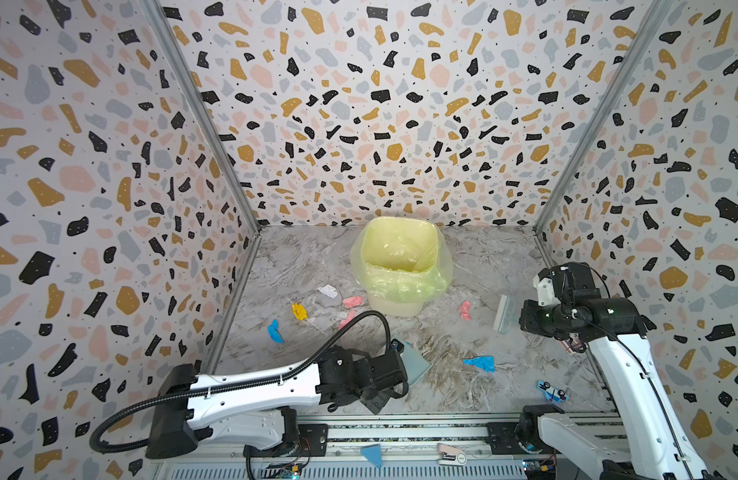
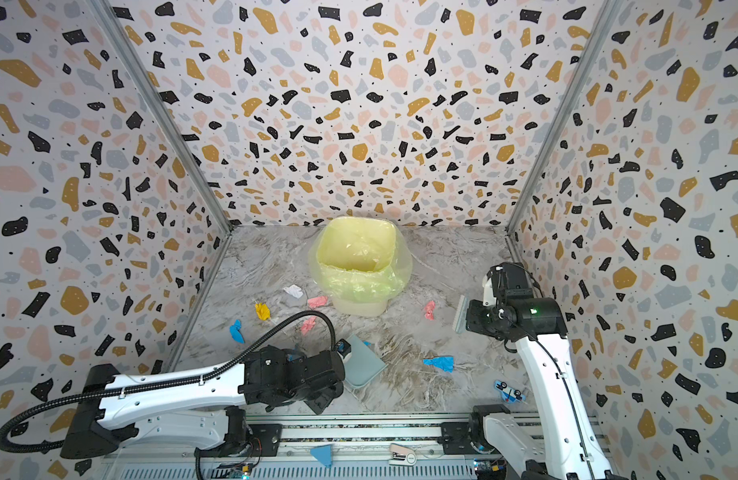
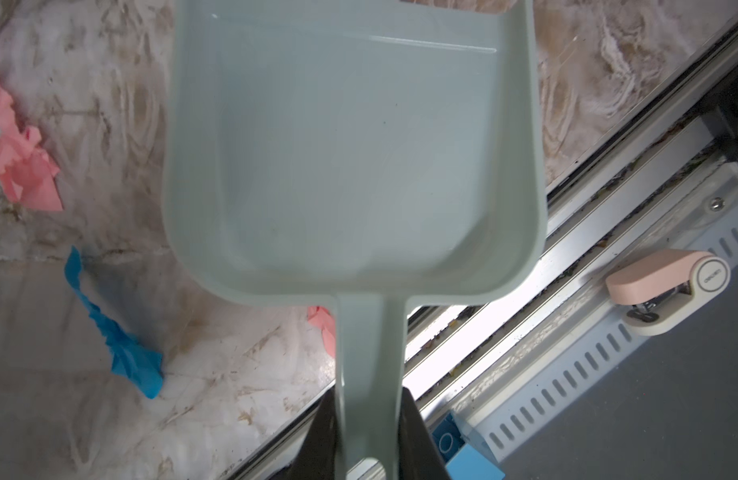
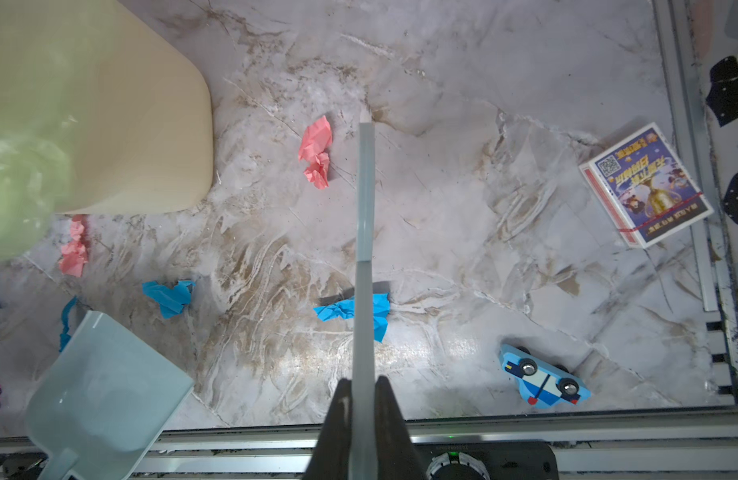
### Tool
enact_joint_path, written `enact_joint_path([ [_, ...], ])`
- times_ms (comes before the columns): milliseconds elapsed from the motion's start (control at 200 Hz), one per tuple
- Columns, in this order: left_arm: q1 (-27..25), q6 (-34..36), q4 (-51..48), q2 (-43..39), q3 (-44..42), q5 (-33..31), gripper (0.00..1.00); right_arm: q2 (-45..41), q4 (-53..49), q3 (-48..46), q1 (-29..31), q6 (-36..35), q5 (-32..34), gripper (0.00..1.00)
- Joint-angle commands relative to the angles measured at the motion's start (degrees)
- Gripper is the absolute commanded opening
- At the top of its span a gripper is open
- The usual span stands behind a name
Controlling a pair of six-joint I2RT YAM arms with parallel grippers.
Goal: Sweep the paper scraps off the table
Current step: 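Lift the dustpan with the left gripper while the right gripper lowers the brush, then set the dustpan near the blue scraps while the right gripper brings the brush beside it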
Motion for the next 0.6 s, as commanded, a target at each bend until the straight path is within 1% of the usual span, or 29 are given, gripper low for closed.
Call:
enact_joint_path([
  [0, -0.35, 4.45, 1.43, 2.11, 2.72, -1.11, 0.03, -1.46, -3.73, -0.84, 0.98, 1.29, 4.49, 0.0],
  [235, -0.35, 9.8, 1.33, 7.63, 6.91, 0.63, 0.03, -3.16, -5.19, -3.59, 2.65, 3.88, 9.61, 0.0],
  [456, -0.17, 14.68, 0.71, 12.63, 10.86, 2.51, 0.03, -2.16, -5.02, -5.58, 5.45, 6.57, 12.25, 0.0],
  [526, 0.41, 16.29, 0.27, 14.32, 12.37, 2.91, 0.03, -1.34, -4.78, -6.05, 6.51, 7.16, 12.37, 0.0],
  [596, 1.42, 18.02, -0.13, 15.93, 13.59, 4.9, 0.03, -0.63, -4.15, -6.5, 7.67, 7.48, 11.64, 0.0],
])
